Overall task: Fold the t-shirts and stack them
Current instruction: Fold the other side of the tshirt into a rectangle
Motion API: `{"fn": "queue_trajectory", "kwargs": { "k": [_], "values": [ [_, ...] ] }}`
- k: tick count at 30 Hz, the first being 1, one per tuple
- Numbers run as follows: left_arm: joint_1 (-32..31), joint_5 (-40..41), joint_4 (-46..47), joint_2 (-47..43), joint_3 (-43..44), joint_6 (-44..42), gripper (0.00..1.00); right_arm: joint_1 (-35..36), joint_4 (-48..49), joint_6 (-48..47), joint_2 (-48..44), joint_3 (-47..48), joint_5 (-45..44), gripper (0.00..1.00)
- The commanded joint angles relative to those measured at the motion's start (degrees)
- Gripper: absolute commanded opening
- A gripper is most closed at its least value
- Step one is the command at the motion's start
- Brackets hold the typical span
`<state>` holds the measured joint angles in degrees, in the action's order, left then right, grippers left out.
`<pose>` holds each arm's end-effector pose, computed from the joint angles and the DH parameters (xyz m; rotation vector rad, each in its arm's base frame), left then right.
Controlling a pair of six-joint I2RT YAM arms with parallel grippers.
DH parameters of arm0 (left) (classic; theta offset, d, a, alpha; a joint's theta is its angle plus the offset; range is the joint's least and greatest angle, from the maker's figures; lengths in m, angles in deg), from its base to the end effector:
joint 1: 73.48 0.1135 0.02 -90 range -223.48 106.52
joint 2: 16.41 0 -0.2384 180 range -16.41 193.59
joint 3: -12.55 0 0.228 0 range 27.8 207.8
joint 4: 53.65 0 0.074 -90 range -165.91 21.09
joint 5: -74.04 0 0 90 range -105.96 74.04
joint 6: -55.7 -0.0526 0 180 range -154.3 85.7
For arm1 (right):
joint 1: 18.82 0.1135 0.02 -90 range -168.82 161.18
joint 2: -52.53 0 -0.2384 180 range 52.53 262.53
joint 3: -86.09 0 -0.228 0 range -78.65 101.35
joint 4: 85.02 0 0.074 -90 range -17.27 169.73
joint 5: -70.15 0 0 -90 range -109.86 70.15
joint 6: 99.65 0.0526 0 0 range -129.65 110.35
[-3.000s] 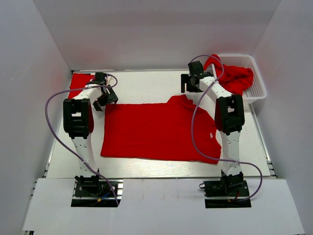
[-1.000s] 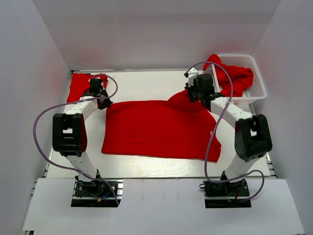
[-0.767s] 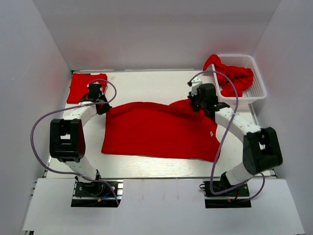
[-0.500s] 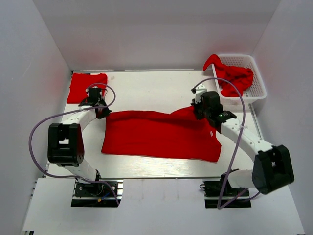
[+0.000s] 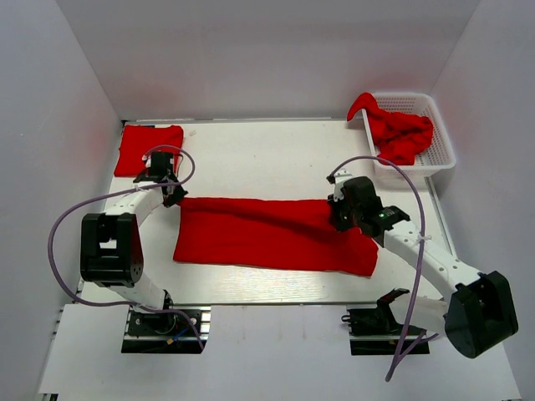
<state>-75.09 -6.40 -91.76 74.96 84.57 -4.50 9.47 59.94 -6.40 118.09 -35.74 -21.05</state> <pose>0.3086 0.0001 0.1702 -0.6818 2.4595 0.0038 0.2127 0.1132 0.2158 -0.4935 2.2719 0.2550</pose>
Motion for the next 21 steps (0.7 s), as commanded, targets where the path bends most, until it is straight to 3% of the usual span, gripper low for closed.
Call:
{"fn": "queue_trajectory", "kwargs": {
  "k": [1,2,3,4,5,6,9,13,19,21],
  "values": [
    [0.29,4.05,-5.43,-3.31,0.00,2.89,0.12,0.97,-4.63,3.08,-1.40,-0.73,4.96,0.16],
    [0.29,4.84,-6.75,-3.31,0.53,3.94,0.49,1.41,-7.69,3.78,-1.66,-0.55,8.71,0.20],
    [0.29,6.16,-7.99,-3.31,0.53,4.56,0.69,1.24,-8.76,3.87,-2.36,-0.64,10.23,0.39],
    [0.29,6.95,-9.22,-3.31,2.10,5.96,0.85,1.41,-9.90,4.74,-2.71,-0.55,10.50,0.46],
    [0.29,7.74,-12.01,-4.18,2.81,6.75,0.99,1.67,-10.61,5.97,-3.15,-0.64,12.25,0.87],
    [0.29,8.27,-12.82,-4.97,3.34,6.76,0.99,1.50,-10.18,5.20,-5.51,-0.99,16.09,0.90],
    [0.29,8.81,-14.41,-7.52,5.01,8.43,0.99,1.50,-9.83,4.76,-7.20,0.67,15.87,0.90],
    [0.29,9.42,-15.21,-10.95,6.60,8.96,0.99,1.15,-6.68,4.58,-6.77,2.08,9.39,0.90],
    [-0.33,0.38,-8.71,-8.15,7.21,2.55,0.99,1.24,0.36,7.12,1.91,3.48,6.30,0.90],
    [-0.85,-6.90,-6.08,-4.90,7.74,0.00,0.99,1.33,0.89,7.30,5.69,4.19,5.50,0.90]
  ]
}}
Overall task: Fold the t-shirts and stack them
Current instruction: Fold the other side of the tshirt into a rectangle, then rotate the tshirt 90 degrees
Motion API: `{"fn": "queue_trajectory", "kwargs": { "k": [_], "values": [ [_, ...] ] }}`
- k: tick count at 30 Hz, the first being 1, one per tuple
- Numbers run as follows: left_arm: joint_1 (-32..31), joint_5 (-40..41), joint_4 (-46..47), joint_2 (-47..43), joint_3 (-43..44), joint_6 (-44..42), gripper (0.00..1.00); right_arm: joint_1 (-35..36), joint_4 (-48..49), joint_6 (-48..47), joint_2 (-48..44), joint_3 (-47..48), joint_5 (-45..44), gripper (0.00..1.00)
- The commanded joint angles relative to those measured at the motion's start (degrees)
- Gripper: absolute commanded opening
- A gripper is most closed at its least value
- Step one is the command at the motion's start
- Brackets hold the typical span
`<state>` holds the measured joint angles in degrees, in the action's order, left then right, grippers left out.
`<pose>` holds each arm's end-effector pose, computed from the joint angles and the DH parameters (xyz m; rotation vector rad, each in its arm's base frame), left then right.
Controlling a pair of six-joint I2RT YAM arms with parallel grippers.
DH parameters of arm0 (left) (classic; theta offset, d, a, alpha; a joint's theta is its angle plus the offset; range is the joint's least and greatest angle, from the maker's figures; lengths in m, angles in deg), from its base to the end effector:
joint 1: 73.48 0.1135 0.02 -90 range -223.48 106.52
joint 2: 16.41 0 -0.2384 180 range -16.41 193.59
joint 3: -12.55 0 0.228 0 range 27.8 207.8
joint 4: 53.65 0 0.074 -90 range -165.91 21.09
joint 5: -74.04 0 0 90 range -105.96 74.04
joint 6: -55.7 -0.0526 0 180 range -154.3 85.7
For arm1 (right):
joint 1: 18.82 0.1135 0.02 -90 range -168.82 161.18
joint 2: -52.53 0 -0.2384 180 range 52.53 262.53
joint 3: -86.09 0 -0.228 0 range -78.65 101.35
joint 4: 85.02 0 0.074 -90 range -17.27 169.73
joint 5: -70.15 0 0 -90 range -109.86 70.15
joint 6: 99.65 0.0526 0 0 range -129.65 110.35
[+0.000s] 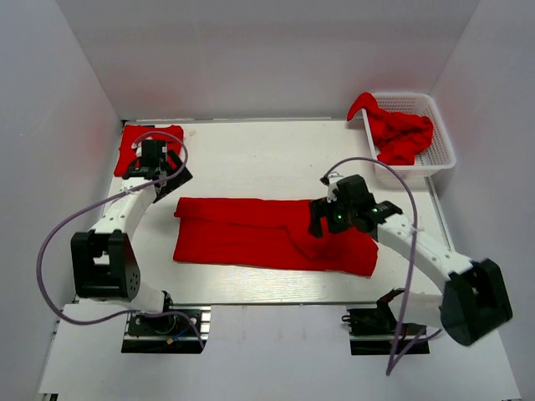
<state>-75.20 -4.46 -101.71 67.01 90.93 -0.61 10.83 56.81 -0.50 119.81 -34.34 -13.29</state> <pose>0.2954 0.0016 0.2299 -0.7600 2.3516 -0.0137 0.2071 0.1248 0.2122 -0.4845 2.3644 0.4552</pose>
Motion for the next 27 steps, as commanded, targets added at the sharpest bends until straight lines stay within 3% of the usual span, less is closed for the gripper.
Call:
{"fn": "queue_trajectory", "kwargs": {
  "k": [1,4,9,20,27],
  "values": [
    [-0.75,-14.61,5.36,4.11,0.86,-4.42,0.99,0.06,4.02,2.70,6.95,4.10,-1.83,0.90],
    [-1.35,-22.99,10.64,7.72,-1.95,-5.48,0.99,0.06,2.79,4.38,12.67,5.95,-0.41,0.90],
    [-1.89,-26.10,12.85,11.15,-6.00,-5.48,0.99,-0.12,2.44,8.07,16.29,6.13,-1.12,0.90],
    [-1.18,-17.05,7.22,11.24,-8.47,-5.48,0.99,0.32,-8.35,8.61,13.32,0.86,7.31,0.90],
    [-1.18,-12.75,5.46,11.77,-6.09,-5.48,0.99,0.58,-14.96,0.53,4.26,-0.11,27.52,0.90]
  ]
}}
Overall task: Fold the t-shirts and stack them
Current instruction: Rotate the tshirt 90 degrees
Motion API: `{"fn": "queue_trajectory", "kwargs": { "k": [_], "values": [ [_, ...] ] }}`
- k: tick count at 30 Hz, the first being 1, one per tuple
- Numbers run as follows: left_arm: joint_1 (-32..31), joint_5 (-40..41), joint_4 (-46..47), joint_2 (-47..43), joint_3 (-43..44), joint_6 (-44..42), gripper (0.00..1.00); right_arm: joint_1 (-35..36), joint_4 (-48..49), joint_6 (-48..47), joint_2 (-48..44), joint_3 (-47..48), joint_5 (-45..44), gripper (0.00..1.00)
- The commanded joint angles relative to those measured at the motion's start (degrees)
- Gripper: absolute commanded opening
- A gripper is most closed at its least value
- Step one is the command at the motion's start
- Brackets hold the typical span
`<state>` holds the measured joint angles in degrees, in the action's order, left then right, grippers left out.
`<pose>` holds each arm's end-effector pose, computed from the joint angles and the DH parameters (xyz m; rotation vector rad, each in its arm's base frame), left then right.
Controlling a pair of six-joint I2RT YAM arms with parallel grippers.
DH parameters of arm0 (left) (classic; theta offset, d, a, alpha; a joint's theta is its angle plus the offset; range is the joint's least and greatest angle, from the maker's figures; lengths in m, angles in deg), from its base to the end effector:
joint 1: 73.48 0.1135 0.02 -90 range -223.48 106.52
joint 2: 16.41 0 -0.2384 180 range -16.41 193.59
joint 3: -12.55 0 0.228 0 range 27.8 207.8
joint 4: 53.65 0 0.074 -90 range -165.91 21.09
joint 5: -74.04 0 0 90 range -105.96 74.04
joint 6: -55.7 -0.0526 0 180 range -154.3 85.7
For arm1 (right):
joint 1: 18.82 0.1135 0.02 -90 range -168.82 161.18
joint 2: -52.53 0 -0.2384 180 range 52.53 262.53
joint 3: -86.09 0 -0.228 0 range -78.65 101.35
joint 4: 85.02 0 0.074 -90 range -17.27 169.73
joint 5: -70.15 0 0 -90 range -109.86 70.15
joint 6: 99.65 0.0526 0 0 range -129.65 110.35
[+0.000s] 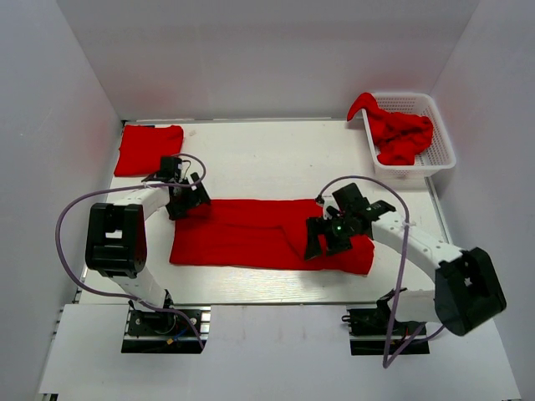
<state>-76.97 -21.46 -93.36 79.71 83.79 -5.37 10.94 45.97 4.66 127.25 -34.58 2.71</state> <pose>0.3056 -0.0237 0.1405 -0.5716 2.6665 -0.2974 0.1896 0.1317 0.1724 -0.4983 2.7367 0.7506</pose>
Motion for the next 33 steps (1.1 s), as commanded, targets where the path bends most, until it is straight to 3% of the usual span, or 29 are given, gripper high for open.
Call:
{"fn": "queue_trajectory", "kwargs": {
  "k": [1,4,7,13,20,24,33],
  "values": [
    [0.59,4.79,-2.89,-0.93,1.66,-0.71,0.99,0.30,-4.38,-4.55,-3.52,0.83,11.36,0.90],
    [0.59,5.49,-3.50,-0.93,2.28,-0.71,0.99,0.30,-5.00,-4.47,-2.65,3.99,3.73,0.90],
    [0.59,6.20,-4.03,-1.46,2.28,-0.71,0.99,0.04,-1.67,1.32,-1.34,5.50,-11.80,0.90],
    [0.59,8.40,-6.23,-4.27,-2.54,0.78,0.99,-0.40,1.05,11.70,6.56,5.85,-22.29,0.90],
    [-0.12,2.96,-4.74,-7.17,-14.74,3.67,0.99,-2.77,9.93,14.26,18.42,7.07,-22.04,0.90],
    [-2.13,-6.43,-4.73,-7.17,-18.62,2.98,0.99,-6.28,16.51,11.71,28.61,13.57,-20.99,0.90],
    [-9.08,-16.64,-7.46,-7.70,-21.45,2.98,0.99,-9.90,19.78,3.01,57.08,49.15,-8.25,0.90]
  ]
}}
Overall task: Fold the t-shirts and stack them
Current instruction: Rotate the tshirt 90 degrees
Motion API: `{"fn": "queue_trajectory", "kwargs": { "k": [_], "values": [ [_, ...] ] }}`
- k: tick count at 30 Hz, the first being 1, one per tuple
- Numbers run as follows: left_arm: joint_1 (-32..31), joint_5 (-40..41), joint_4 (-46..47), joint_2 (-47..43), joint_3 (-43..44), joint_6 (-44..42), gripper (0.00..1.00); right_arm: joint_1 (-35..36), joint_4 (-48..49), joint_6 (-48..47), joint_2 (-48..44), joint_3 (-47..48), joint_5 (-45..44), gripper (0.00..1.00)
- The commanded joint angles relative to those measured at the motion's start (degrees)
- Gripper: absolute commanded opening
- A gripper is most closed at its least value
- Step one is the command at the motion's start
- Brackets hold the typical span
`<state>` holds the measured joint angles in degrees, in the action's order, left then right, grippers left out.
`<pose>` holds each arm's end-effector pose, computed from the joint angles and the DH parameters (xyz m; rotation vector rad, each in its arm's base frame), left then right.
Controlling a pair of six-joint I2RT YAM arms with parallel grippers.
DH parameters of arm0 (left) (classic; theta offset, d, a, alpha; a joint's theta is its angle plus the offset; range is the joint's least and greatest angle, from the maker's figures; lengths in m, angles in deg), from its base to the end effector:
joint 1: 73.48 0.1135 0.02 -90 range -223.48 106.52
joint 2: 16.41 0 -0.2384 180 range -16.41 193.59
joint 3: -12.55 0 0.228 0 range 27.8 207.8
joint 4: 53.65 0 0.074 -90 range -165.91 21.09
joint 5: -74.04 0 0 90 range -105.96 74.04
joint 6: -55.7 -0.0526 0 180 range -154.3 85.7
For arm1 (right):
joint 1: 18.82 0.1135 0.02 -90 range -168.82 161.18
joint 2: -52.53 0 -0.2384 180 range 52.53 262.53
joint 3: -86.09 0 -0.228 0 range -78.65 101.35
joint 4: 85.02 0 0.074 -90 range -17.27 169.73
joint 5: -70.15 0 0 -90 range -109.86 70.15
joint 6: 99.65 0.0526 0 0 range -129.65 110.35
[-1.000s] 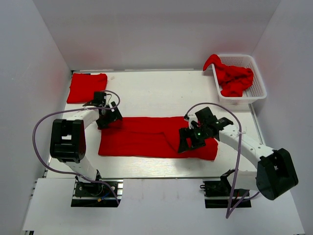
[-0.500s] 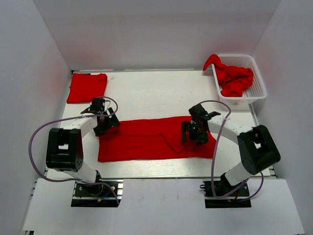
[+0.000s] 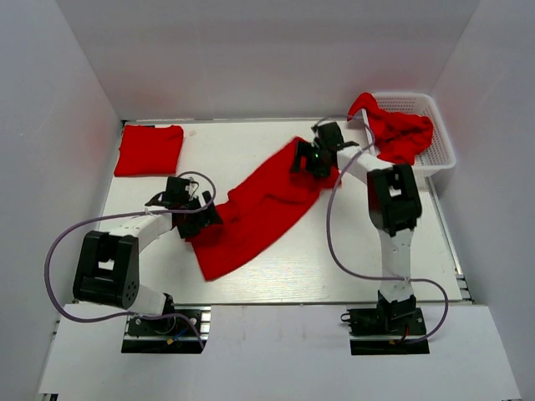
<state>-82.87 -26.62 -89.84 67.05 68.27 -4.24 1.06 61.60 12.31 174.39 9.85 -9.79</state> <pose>0.2449 -0.0504 0.1313 -0.4333 2.7060 -0.4547 0.4115 0.1586 0.1467 -0.0318 2.5258 0.5226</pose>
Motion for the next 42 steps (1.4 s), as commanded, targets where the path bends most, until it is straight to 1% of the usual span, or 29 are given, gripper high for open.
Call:
{"fn": "queue_trajectory", "kwargs": {
  "k": [1,2,4,5,7,8,13,15,17,18,19,20,21,22,23,24,25,26,28,29,30,32,33,34,35,36,38,41,42],
  "values": [
    [-3.88,-12.02,-12.02,4.96,-5.14,1.84,0.99,-0.19,3.98,-5.51,11.36,7.18,5.83,0.90],
    [-5.36,-12.89,-12.81,4.96,-5.14,1.84,0.99,-0.10,4.15,-7.61,14.08,11.81,6.36,0.90],
    [-6.95,-17.98,-12.82,4.26,-3.82,0.79,0.99,-0.10,4.42,-8.94,18.04,19.64,6.54,0.90],
    [-8.79,-22.87,-13.52,3.65,-3.82,-0.95,0.99,-0.10,4.33,-11.30,18.93,22.99,6.02,0.90],
    [-10.73,-25.72,-15.71,2.59,-3.20,-1.50,0.99,-0.10,4.51,-13.41,20.61,26.34,5.84,0.90],
    [-12.91,-27.12,-16.51,1.71,-2.42,-2.11,0.99,-0.28,5.29,-14.47,20.69,27.32,5.23,0.90],
    [-17.85,-29.86,-17.22,-7.15,-0.48,-2.72,0.99,0.24,5.83,-19.04,16.84,26.98,2.77,0.90],
    [-18.73,-27.32,-18.53,-8.66,2.05,-3.69,0.99,0.25,5.39,-19.93,14.81,26.54,2.07,0.90],
    [-19.35,-23.02,-19.85,-8.67,4.52,-5.62,0.99,0.60,5.21,-20.81,12.01,25.14,1.98,0.90],
    [-19.35,-20.83,-21.51,-8.67,7.93,-6.24,0.99,0.95,5.21,-20.99,11.39,24.87,2.15,0.90],
    [-19.35,-15.85,-22.22,-7.62,9.79,-6.77,0.99,1.04,5.12,-20.90,9.38,23.83,2.06,0.90],
    [-19.35,-13.10,-22.84,-6.83,13.63,-7.38,0.99,1.21,5.30,-20.38,8.75,22.77,1.54,0.90],
    [-19.35,-10.12,-23.36,-4.91,15.33,-7.39,0.99,1.74,4.69,-20.63,8.13,22.32,1.54,0.90],
    [-18.83,-4.43,-23.37,-3.93,16.91,-7.39,0.99,2.00,4.25,-20.55,6.91,21.80,1.45,0.90],
    [-18.30,-1.42,-23.37,-2.79,19.97,-7.39,0.99,2.35,3.72,-20.11,6.46,21.62,0.84,0.90],
    [-17.78,1.22,-23.37,-1.56,21.57,-5.21,0.99,2.88,2.24,-19.94,6.20,21.44,-0.38,0.90],
    [-17.77,8.04,-23.37,1.24,23.24,-4.41,0.99,3.67,0.48,-19.67,5.58,21.35,-1.01,0.90],
    [-17.77,11.76,-24.33,2.74,26.99,-3.10,0.99,4.46,-0.23,-18.54,4.97,20.83,-3.36,0.90],
    [-16.46,16.52,-25.13,5.38,30.27,-0.45,0.99,5.52,-2.60,-17.12,4.17,19.17,-6.35,0.90],
    [-16.45,17.33,-25.13,6.96,32.11,0.42,0.99,6.48,-3.22,-16.60,3.39,18.37,-6.98,0.90],
    [-15.58,17.33,-23.82,6.98,32.13,0.43,0.99,6.84,-3.58,-13.98,3.38,17.58,-7.68,0.90],
    [-14.69,17.33,-20.83,7.59,33.35,-1.05,0.99,7.98,-4.72,-11.06,3.47,15.65,-8.66,0.90],
    [-13.82,19.08,-20.82,8.81,33.97,-1.93,0.99,8.50,-4.72,-10.27,3.64,15.21,-8.92,0.90],
    [-12.95,20.75,-23.43,9.35,35.98,-1.94,0.99,9.38,-4.90,-9.13,4.17,14.51,-9.79,0.90],
    [-12.94,22.33,-24.59,9.35,36.69,-1.24,0.99,9.56,-4.90,-5.99,5.56,14.50,-11.72,0.90],
    [-12.24,24.69,-25.21,9.87,36.70,-1.24,0.99,9.74,-4.81,-5.00,6.10,15.80,-12.78,0.90],
    [-11.54,25.59,-24.43,8.65,35.74,-1.24,0.99,10.62,-4.99,-2.02,8.21,16.87,-14.98,0.90],
    [-10.22,26.12,-22.14,6.45,33.54,-0.71,0.99,10.97,-5.16,0.27,11.81,19.68,-15.96,0.90],
    [-9.60,26.99,-22.14,5.58,33.54,-0.71,0.99,10.71,-6.03,0.63,14.60,22.38,-16.13,0.90]
  ]
}}
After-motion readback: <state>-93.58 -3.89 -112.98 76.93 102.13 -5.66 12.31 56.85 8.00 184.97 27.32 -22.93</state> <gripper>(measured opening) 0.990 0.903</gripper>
